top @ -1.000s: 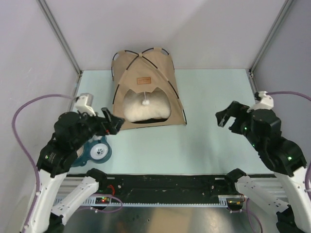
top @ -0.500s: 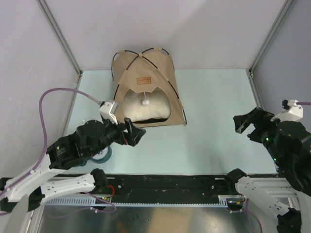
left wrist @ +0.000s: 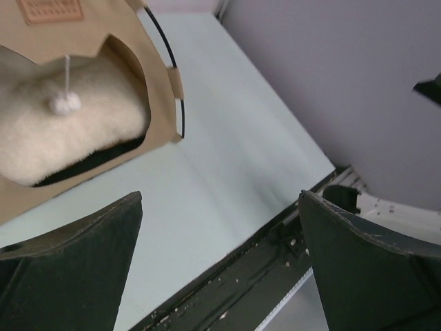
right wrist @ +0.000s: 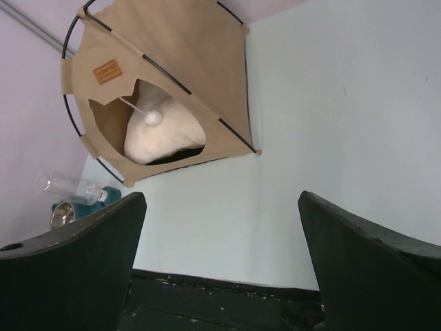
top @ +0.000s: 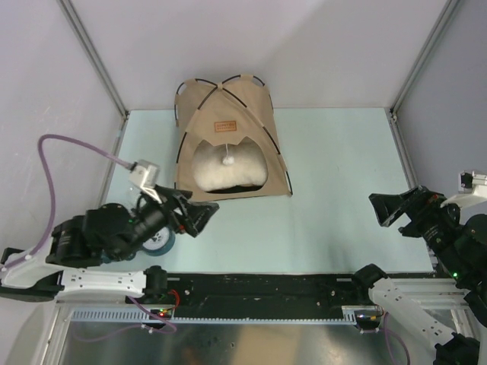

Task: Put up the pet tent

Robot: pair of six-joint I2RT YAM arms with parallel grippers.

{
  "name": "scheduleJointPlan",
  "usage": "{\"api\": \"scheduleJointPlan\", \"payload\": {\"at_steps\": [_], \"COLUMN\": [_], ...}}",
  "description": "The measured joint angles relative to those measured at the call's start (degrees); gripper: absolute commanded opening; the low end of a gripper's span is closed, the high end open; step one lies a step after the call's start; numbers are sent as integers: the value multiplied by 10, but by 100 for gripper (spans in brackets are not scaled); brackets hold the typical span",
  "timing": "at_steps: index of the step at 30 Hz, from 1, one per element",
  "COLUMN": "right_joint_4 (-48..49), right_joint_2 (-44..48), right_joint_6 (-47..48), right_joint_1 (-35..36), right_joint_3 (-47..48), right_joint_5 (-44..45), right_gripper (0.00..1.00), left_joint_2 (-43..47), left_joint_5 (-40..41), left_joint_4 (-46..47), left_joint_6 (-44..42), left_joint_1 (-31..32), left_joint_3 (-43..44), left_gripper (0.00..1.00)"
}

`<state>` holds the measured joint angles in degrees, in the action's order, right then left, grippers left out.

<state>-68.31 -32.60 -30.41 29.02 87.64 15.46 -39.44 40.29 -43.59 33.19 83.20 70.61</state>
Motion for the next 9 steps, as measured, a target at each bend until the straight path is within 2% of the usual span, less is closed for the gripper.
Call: {"api": "scheduleJointPlan", "payload": {"at_steps": [9], "right_joint_4": [0], "right_joint_2": [6], "right_joint_6": [0], "right_joint_1": [0], "right_joint_3": [0], "right_joint_5": [-24], "right_gripper": [99], "left_joint_2": [38], "left_joint_5": [33], "left_joint_4": [9], "left_joint_6": [-23], "left_joint_1": [3], "left_joint_3": [15], "left_gripper": [100]}}
